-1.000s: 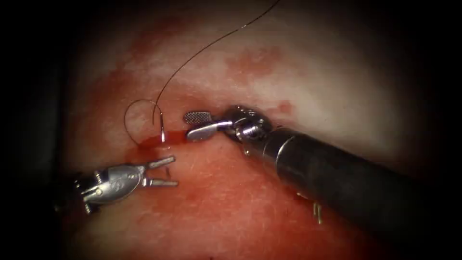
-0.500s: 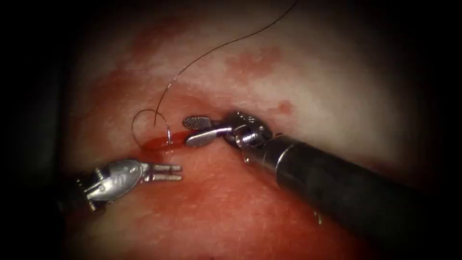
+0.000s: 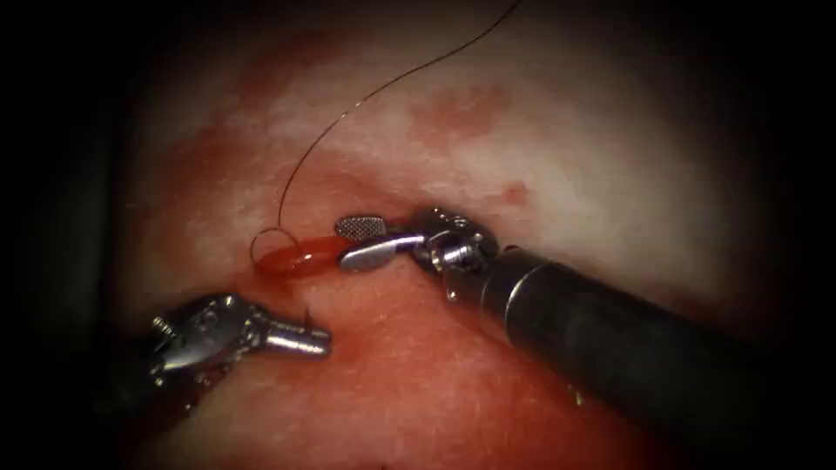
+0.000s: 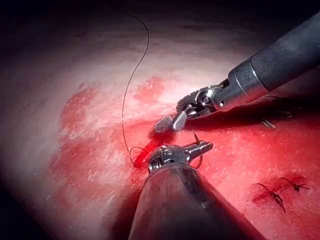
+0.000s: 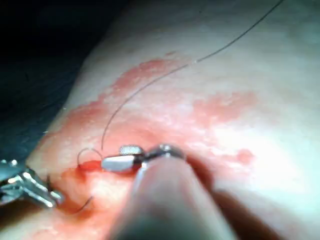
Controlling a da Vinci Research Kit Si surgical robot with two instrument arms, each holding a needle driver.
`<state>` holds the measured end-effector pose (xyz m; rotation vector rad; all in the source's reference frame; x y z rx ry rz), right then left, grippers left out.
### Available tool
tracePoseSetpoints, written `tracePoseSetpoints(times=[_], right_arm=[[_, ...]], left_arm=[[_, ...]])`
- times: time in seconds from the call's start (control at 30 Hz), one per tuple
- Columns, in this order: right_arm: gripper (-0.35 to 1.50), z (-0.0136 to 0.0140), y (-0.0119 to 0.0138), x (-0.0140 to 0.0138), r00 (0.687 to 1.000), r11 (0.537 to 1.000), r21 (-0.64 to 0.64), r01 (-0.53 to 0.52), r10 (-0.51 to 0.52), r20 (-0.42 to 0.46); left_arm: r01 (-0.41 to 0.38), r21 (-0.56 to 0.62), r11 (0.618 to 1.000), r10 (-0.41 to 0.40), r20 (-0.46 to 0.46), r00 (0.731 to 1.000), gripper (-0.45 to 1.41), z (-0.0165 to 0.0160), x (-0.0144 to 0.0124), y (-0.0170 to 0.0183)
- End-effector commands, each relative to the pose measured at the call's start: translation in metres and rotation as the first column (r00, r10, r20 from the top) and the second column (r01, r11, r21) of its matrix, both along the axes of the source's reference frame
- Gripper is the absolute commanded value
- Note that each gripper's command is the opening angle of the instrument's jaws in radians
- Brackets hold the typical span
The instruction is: Wound Closure
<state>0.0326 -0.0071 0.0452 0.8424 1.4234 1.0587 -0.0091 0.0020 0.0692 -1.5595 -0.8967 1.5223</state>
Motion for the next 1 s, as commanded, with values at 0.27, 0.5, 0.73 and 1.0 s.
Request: tracePoseSetpoints(times=[0.27, 0.5, 0.73, 1.0], right_arm=[[1.10, -0.0007, -0.0005, 0.0009, 1.000, 1.000, 0.006, 0.015, -0.015, 0.008], [1.08, -0.0013, -0.0017, 0.0011, 0.996, 0.994, -0.070, 0.080, -0.077, 0.053], [1.08, 0.0014, -0.0043, 0.0030, 0.962, 0.952, -0.206, 0.226, -0.184, 0.204], [1.10, 0.0054, -0.0060, 0.0063, 0.948, 0.942, -0.226, 0.247, -0.188, 0.256]], left_arm=[[-0.019, 0.038, 0.999, 0.014, 0.135, 0.991, -0.45, -0.0045, 0.0001, -0.0003], [0.024, -0.215, 0.976, -0.008, 0.072, 0.997, -0.45, -0.0074, 0.0013, 0.0009], [0.051, -0.406, 0.912, -0.052, 0.008, 0.999, -0.45, -0.0095, 0.0033, 0.0021], [0.062, -0.453, 0.890, -0.071, -0.004, 0.997, -0.45, -0.0118, 0.0033, 0.0027]])
